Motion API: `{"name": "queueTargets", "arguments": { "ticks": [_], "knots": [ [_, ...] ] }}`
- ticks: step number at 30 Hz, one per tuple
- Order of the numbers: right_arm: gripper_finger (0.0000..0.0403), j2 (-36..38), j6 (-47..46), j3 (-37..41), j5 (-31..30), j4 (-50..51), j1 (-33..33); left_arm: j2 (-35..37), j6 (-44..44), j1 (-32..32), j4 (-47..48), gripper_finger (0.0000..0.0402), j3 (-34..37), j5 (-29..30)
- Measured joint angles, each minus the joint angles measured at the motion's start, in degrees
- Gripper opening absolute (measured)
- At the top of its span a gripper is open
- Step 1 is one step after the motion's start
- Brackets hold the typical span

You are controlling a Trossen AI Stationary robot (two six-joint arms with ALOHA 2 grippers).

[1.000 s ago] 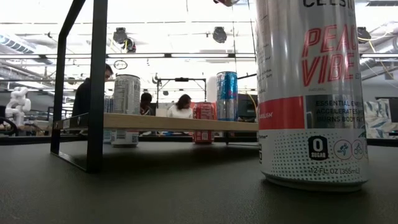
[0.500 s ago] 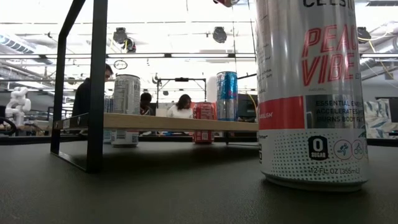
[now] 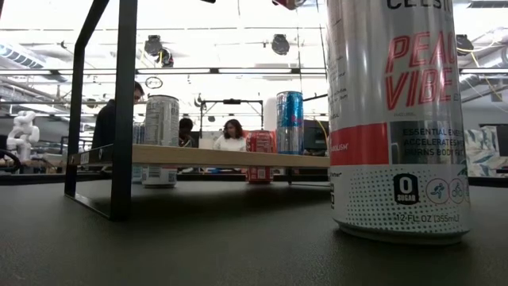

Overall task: Place canned beverage on shelf
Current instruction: Put the top left pink soda can on the shelf

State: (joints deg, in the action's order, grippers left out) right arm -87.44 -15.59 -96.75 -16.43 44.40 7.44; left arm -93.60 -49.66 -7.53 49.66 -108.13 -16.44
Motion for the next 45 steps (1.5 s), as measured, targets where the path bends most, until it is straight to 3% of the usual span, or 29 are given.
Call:
{"name": "queueTargets", "arguments": {
  "ticks": [13,29,39,45],
  "knots": [
    [0.027,0.04,-0.02,-0.04,0.23,0.31,0.07,-0.2,-2.35,-0.04,-1.12,0.0319,0.02,-1.36],
    [0.027,0.04,-0.22,-0.13,0.61,0.04,0.07,0.2,-3.65,-0.02,-0.97,0.0317,0.02,-2.92],
    [0.027,-0.02,0.23,-0.13,0.07,0.13,0.07,0.85,-4.17,-0.02,-1.5,0.0368,0.04,-2.98],
    [0.027,-0.02,0.2,-0.09,0.2,0.37,0.07,0.85,-2.42,-0.07,-1.05,0.0375,0.04,-3.31]
  ]
}}
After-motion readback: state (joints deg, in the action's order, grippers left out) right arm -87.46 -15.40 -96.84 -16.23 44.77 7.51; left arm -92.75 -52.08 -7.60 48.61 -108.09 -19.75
